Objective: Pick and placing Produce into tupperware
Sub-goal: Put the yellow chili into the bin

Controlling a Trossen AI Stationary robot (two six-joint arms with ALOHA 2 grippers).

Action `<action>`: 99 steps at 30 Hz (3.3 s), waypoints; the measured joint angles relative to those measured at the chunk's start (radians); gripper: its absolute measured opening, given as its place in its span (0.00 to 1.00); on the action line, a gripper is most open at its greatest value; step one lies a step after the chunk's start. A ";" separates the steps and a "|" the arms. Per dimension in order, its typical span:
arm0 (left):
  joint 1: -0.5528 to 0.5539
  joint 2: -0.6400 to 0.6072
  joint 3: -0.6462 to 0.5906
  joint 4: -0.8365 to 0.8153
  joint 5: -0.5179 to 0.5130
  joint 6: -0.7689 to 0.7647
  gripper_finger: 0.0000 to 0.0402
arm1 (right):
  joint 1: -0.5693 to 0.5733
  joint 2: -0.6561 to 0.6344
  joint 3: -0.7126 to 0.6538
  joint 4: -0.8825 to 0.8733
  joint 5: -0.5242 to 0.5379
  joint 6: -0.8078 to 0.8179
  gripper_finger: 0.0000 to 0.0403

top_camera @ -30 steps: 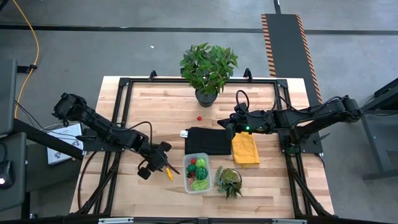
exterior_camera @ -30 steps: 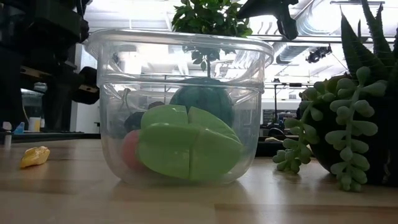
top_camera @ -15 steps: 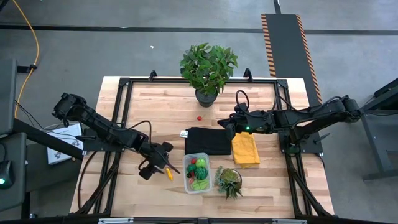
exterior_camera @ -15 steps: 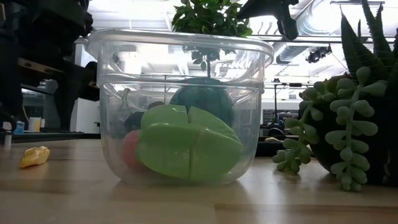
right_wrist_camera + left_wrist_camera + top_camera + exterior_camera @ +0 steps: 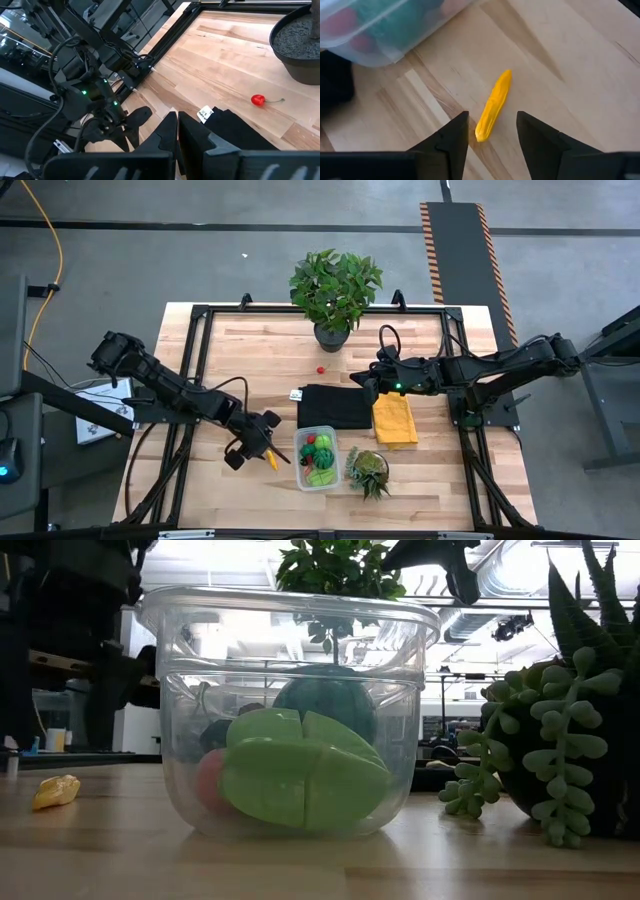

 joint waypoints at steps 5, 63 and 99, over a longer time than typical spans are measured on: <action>0.000 0.029 0.001 0.017 0.008 0.002 0.37 | 0.000 0.000 0.000 0.000 0.000 0.005 0.02; 0.003 0.107 0.000 0.024 0.031 -0.080 0.04 | 0.000 0.000 0.000 -0.014 0.000 0.000 0.02; 0.002 0.106 0.308 -0.263 0.158 -0.229 0.02 | 0.000 0.000 0.000 -0.009 -0.026 -0.054 0.02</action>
